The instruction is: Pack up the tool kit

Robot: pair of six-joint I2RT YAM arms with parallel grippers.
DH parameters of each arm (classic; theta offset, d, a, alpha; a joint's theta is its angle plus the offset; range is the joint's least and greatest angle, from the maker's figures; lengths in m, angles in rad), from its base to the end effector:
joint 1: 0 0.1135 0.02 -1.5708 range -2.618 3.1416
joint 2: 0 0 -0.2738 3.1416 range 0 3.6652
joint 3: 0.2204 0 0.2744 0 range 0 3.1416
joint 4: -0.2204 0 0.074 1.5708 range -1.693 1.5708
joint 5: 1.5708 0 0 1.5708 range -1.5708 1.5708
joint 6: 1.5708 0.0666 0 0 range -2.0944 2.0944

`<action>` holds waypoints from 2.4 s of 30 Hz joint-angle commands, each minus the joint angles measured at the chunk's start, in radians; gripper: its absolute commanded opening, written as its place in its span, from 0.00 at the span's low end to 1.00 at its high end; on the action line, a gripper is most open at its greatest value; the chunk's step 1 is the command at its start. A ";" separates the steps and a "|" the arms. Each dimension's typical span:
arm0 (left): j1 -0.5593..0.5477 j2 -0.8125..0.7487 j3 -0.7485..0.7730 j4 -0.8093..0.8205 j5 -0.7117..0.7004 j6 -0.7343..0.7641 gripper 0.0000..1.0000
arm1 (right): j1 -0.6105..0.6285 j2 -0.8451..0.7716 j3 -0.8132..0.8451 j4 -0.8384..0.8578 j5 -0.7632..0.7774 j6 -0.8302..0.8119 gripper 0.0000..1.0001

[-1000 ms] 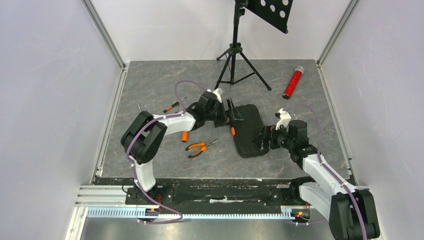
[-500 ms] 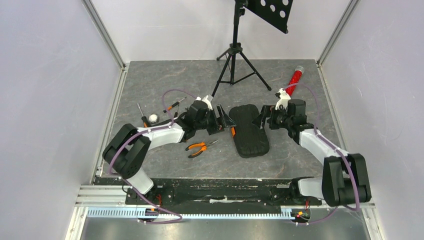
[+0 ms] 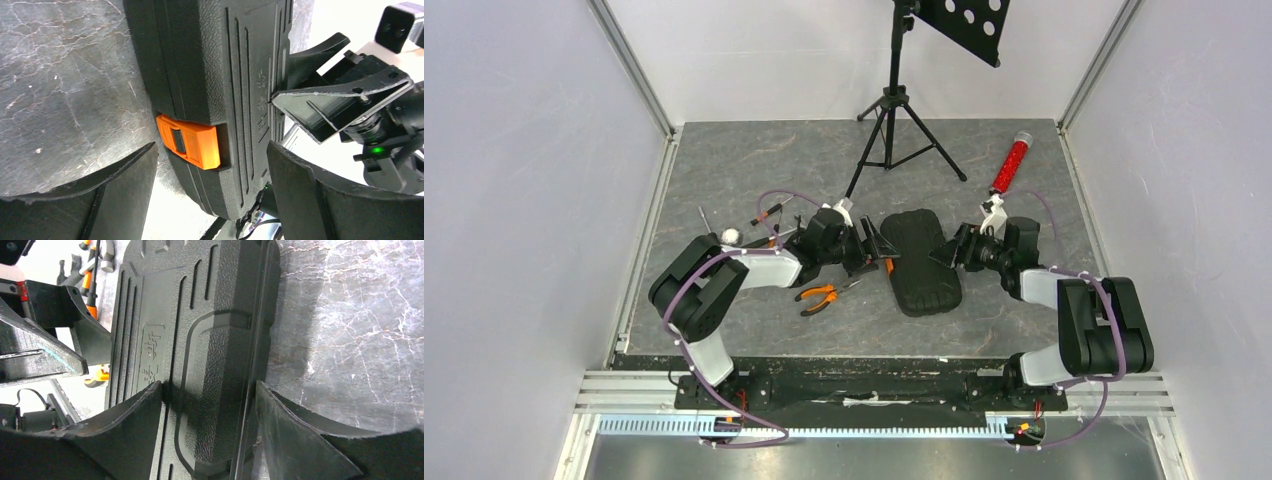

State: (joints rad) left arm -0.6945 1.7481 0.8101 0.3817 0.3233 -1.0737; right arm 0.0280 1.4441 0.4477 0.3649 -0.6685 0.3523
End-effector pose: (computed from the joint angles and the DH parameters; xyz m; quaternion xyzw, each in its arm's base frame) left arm 0.2873 -0.2668 0.1301 -0.0858 0.8620 -0.4600 0.1952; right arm 0.2819 0.0492 0.1184 -0.0105 0.8553 0.3681 0.3645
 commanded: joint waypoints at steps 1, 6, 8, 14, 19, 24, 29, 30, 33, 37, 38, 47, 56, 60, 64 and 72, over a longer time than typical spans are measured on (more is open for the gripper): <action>-0.005 -0.002 -0.019 0.086 0.011 -0.041 0.85 | -0.054 0.044 -0.114 0.092 -0.041 0.052 0.51; -0.005 0.013 -0.034 0.147 0.026 -0.083 0.85 | -0.103 0.061 -0.163 0.177 -0.078 0.112 0.39; -0.005 0.017 -0.036 0.159 0.031 -0.091 0.85 | -0.111 0.067 -0.175 0.201 -0.083 0.132 0.36; -0.016 0.032 -0.051 0.217 0.039 -0.125 0.86 | -0.153 0.118 -0.214 0.320 -0.123 0.221 0.32; -0.034 0.058 -0.075 0.274 0.022 -0.172 0.86 | -0.175 0.152 -0.218 0.328 -0.120 0.226 0.28; -0.042 0.094 -0.106 0.357 0.012 -0.228 0.82 | -0.180 0.170 -0.214 0.313 -0.112 0.211 0.27; -0.042 0.143 -0.171 0.557 -0.013 -0.326 0.73 | -0.182 0.183 -0.214 0.316 -0.112 0.208 0.27; -0.042 0.155 -0.179 0.593 -0.013 -0.340 0.72 | -0.182 0.184 -0.213 0.315 -0.112 0.205 0.27; -0.042 0.192 -0.195 0.702 -0.016 -0.385 0.72 | -0.183 0.182 -0.211 0.308 -0.111 0.200 0.27; -0.043 0.237 -0.205 0.782 -0.013 -0.426 0.72 | -0.183 0.182 -0.208 0.295 -0.108 0.194 0.27; -0.043 0.241 -0.206 0.779 -0.013 -0.425 0.73 | -0.183 0.182 -0.207 0.293 -0.108 0.192 0.27; -0.045 0.194 -0.214 0.708 -0.027 -0.364 0.74 | -0.148 0.088 -0.109 0.065 -0.043 0.047 0.44; -0.045 0.121 -0.167 0.536 -0.027 -0.270 0.74 | -0.048 0.016 0.096 -0.335 0.202 -0.199 0.52; -0.045 0.132 -0.138 0.516 -0.010 -0.262 0.74 | -0.034 0.033 0.154 -0.442 0.287 -0.251 0.44; -0.045 0.124 -0.123 0.497 -0.009 -0.248 0.74 | -0.033 0.051 0.142 -0.493 0.403 -0.253 0.31; -0.045 0.110 -0.127 0.474 -0.024 -0.230 0.80 | -0.111 0.077 0.035 -0.416 0.358 -0.202 0.26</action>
State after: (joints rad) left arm -0.7353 1.8893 0.6624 0.8528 0.3122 -1.3514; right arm -0.0139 1.4410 0.5945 0.1184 -0.5690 0.2287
